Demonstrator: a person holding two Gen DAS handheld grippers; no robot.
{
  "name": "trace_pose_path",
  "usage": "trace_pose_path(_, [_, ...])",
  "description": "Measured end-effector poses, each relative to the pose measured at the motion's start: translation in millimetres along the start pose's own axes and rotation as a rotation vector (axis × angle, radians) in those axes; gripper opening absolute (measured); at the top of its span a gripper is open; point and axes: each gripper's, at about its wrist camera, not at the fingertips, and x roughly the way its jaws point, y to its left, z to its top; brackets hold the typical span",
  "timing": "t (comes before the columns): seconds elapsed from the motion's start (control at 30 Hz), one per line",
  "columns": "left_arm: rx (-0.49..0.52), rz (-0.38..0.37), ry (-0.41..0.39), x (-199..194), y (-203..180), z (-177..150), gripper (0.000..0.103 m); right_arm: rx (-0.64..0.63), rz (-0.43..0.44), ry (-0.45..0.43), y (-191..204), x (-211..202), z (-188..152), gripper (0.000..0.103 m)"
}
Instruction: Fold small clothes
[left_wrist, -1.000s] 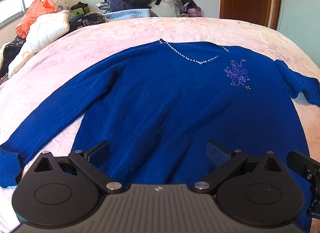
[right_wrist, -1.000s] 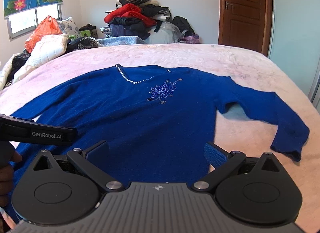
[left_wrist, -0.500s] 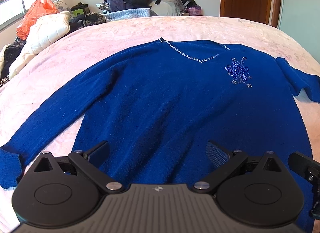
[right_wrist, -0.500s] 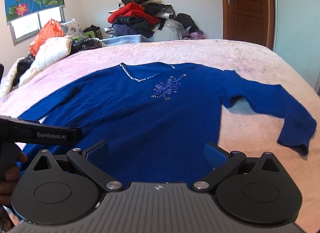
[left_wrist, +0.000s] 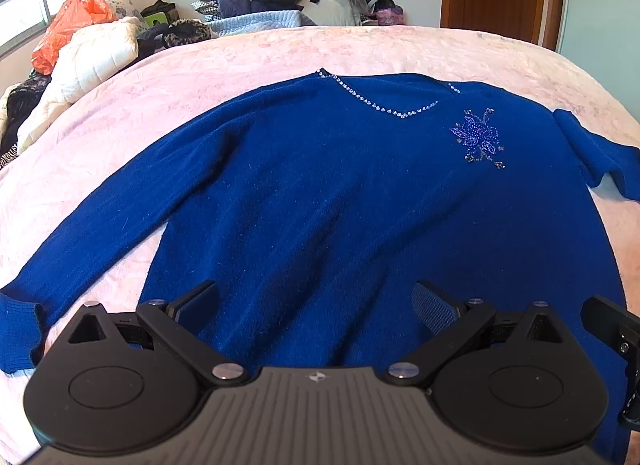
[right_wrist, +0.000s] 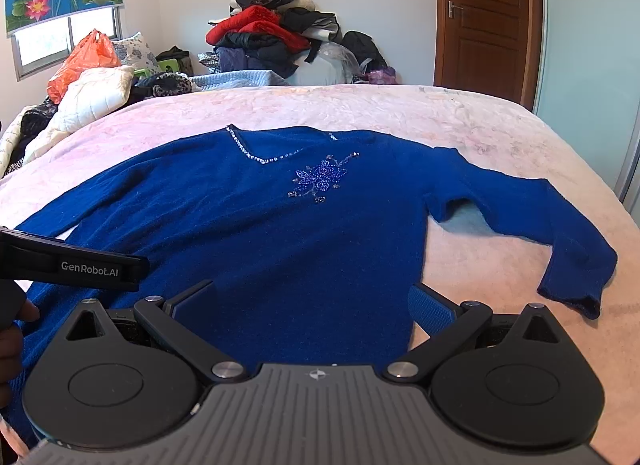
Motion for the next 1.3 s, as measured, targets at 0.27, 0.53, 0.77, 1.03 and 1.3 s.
trace_pose_path(0.27, [0.007,0.004,0.005,1.4,-2.5,-0.4,0.103,0.003,0.002,-0.002,-1.1,0.3,-0.6,0.103])
trace_pose_path(0.53, [0.021,0.006,0.013,3.2,-8.9,-0.3,0.103,0.008,0.008,-0.009,-4.6,-0.5,-2.6,0.102])
trace_pose_path(0.77, [0.041,-0.008,0.012,3.1,-16.4,0.9,0.103,0.018,-0.011,-0.020,-16.2,-3.6,-6.8,0.101])
trace_pose_path(1.03, [0.085,-0.062,-0.007,-2.4,-35.7,5.2,0.103,-0.012,-0.162,-0.043,-53.6,-8.1,-20.4,0.097])
trace_pose_path(1.3, [0.144,-0.079,-0.001,1.4,-53.2,4.7,0.103,-0.102,-0.412,-0.019,-117.3,8.5,-27.0,0.089])
